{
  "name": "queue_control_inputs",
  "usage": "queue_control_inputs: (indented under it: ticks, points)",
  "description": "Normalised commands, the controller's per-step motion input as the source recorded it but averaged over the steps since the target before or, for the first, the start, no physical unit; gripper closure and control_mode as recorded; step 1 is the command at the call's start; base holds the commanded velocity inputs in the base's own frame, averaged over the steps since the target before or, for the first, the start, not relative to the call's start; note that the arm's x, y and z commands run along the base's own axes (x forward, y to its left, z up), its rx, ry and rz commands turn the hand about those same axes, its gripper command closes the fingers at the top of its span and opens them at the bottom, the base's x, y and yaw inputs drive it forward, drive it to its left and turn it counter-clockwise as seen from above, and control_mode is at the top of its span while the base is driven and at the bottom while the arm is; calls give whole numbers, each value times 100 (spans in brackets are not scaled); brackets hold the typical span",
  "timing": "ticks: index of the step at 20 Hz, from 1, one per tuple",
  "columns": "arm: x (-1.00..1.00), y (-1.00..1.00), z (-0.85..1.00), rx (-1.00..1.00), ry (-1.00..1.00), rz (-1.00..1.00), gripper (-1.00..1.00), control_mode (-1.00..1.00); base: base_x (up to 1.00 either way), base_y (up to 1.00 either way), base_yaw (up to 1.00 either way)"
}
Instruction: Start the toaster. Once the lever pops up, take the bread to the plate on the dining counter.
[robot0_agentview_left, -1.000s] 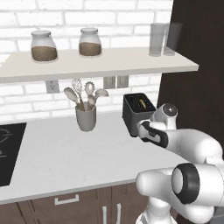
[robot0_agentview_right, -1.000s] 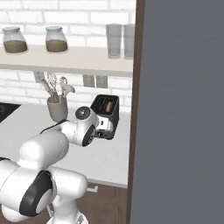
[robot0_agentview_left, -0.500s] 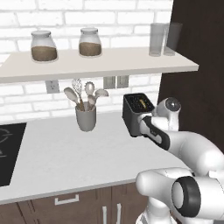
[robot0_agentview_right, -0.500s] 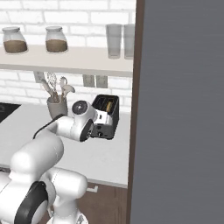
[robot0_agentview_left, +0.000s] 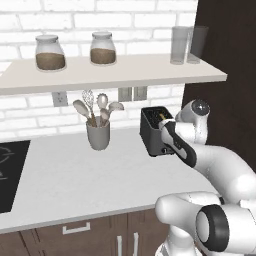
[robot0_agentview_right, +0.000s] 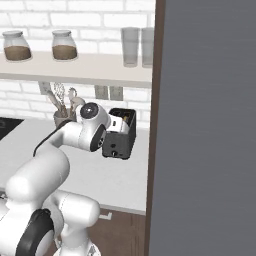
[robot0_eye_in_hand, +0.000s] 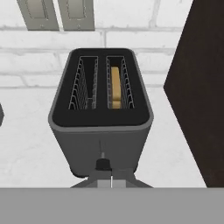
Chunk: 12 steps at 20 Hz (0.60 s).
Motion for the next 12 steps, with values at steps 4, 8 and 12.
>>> queue_control_inputs:
  ticks: [4,8,12]
  points:
    - [4,-1,8,0,0,0,100,-100,0,0,0]
    - [13,-5,12,0,0,0,100,-100,0,0,0]
    - [11,-13,3,0,0,0,100,-100,0,0,0]
